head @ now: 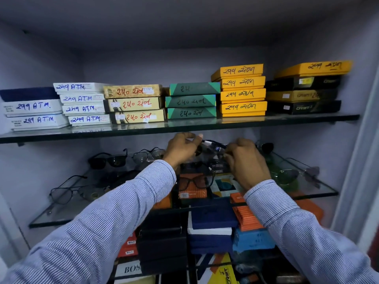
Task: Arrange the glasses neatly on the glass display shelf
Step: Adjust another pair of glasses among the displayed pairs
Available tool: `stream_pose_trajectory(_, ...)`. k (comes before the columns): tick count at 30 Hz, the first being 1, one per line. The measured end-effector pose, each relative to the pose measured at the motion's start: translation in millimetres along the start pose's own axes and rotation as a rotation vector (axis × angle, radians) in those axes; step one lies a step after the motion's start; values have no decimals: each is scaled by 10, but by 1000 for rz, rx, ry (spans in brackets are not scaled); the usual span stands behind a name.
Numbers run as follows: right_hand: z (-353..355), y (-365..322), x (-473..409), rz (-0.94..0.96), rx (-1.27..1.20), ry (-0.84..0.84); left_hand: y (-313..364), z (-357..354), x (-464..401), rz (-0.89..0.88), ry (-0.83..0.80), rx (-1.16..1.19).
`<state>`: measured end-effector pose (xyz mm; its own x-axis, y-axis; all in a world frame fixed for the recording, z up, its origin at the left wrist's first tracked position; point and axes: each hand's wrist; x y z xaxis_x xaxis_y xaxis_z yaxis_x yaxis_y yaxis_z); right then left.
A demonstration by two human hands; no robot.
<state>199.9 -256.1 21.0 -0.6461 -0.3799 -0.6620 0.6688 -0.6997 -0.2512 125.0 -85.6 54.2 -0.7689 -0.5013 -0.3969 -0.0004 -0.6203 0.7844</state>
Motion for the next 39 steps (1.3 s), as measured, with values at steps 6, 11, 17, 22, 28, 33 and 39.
stream_pose_trajectory(6, 148, 128, 66, 66, -46, 19, -8, -12, 48, -40, -7, 58)
stream_pose_trajectory(11, 314, 233, 67, -132, -477, -87, 58, 4, 160, -149, -12, 34)
stream_pose_trajectory(17, 432, 347, -63, -233, -532, -90, 182, -94, 305, -321, 74, -113)
stream_pose_trajectory(22, 465, 441, -215, -214, -491, -73, 209, -159, 269, -324, 111, -201)
stream_pose_trajectory(28, 387, 584, -288, -268, -500, -67, 237, -335, 290, -279, 170, -327)
stream_pose_trajectory(33, 342, 649, -314, -307, -499, -62, 259, -411, 261, -178, 140, -441)
stream_pose_trajectory(39, 311, 733, -425, -355, -485, -100, 293, -436, 148, -33, 99, -472)
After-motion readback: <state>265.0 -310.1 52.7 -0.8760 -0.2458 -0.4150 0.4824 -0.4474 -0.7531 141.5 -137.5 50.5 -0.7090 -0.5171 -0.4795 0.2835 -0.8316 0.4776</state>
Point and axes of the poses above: each hand's wrist, its own x-axis away from the middle knuckle, its own z-axis out of the back of the hand, y = z × x, and after that the axes turned 8 degrees about -z, right-handed
